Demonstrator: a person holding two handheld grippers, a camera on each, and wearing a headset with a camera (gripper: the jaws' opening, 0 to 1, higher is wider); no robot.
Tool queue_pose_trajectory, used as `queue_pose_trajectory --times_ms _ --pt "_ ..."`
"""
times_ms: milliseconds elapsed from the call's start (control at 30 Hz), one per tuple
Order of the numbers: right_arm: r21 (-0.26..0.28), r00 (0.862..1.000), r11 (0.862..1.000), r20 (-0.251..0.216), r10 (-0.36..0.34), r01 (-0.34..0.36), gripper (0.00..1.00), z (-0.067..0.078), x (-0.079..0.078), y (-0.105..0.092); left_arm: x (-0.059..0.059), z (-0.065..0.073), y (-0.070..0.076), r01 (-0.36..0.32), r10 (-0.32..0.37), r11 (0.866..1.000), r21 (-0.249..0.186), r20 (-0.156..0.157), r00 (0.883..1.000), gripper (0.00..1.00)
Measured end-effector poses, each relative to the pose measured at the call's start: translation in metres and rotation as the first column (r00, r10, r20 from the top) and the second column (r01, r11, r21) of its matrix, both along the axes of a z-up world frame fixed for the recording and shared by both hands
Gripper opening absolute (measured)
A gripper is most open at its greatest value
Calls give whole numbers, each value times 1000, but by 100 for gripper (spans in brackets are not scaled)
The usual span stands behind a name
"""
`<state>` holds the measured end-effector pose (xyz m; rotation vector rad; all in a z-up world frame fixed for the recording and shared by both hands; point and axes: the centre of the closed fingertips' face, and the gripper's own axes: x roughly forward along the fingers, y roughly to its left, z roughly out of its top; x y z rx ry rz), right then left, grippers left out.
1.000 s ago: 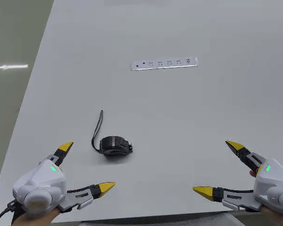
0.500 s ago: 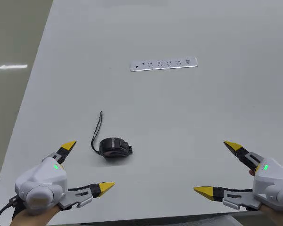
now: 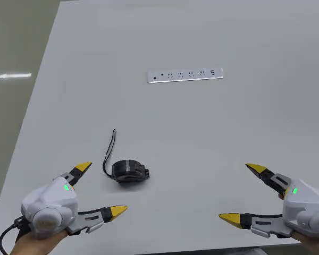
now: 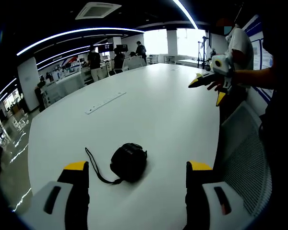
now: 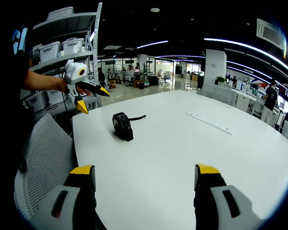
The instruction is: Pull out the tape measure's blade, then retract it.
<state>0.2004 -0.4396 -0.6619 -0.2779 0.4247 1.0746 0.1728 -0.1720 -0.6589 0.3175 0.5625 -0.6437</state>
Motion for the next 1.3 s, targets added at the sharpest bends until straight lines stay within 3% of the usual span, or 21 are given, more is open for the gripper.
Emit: queue_pose_trajectory --times_ms 400,767,1300 --pt "-15 995 995 5 103 -103 79 -13 8 11 11 -24 -1 103 -99 993 58 -58 993 70" --pt "-50 983 982 7 184 -183 74 -27 18 21 26 -46 3 161 -153 983 86 -83 985 63" --pt "-83 955 951 3 297 -296 70 -47 36 42 47 -63 5 243 -233 962 123 -92 968 51"
